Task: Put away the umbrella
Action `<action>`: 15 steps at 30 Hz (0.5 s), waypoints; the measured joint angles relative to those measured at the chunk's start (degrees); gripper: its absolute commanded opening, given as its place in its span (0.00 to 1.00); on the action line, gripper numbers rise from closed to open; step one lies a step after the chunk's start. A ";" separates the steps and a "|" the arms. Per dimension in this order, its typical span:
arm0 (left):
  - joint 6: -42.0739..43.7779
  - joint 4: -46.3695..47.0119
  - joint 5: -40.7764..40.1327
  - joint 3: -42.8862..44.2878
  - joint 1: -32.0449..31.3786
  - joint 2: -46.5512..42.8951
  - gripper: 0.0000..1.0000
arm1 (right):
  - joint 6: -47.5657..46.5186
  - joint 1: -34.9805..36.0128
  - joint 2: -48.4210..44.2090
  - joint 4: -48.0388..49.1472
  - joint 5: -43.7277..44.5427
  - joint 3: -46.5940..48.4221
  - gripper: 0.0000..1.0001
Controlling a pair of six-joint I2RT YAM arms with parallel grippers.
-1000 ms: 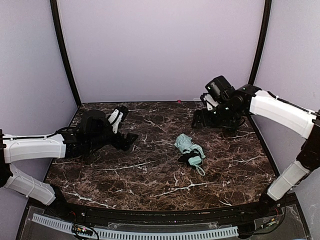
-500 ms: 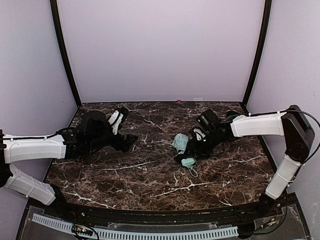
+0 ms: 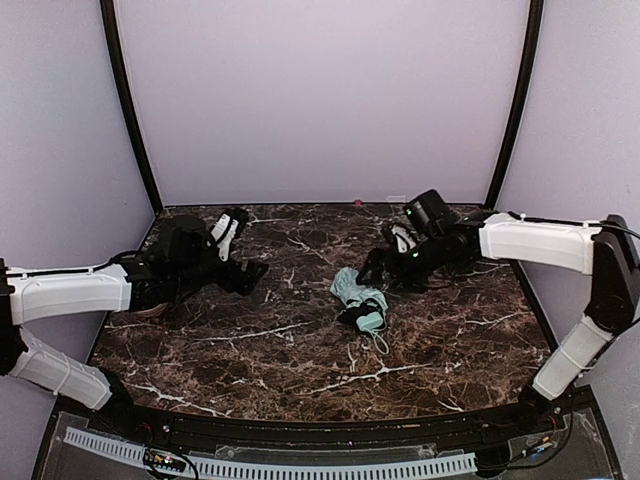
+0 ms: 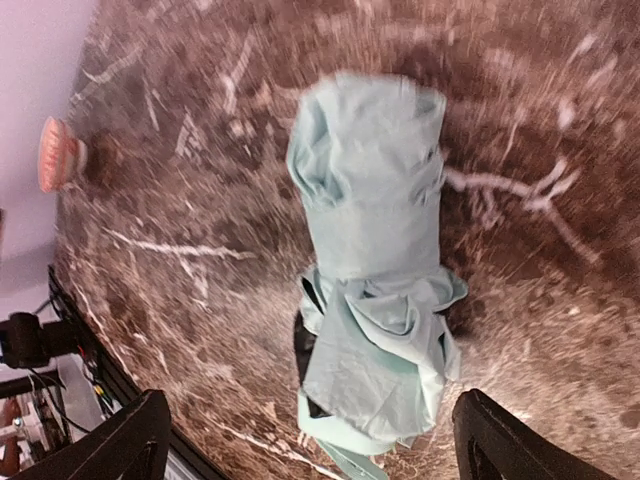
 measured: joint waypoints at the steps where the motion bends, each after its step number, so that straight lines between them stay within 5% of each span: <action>1: -0.24 -0.37 0.13 0.55 1.11 0.35 0.99 | -0.55 -1.20 -2.51 -0.07 0.15 0.26 0.99; 10: -5.62 2.10 -3.06 2.56 18.38 2.71 0.99 | -6.91 -30.84 -22.47 8.48 5.18 -7.52 0.99; 15: -8.79 5.20 -10.40 -1.79 27.34 1.22 0.99 | -7.65 -36.74 -27.10 13.40 14.47 -19.61 0.99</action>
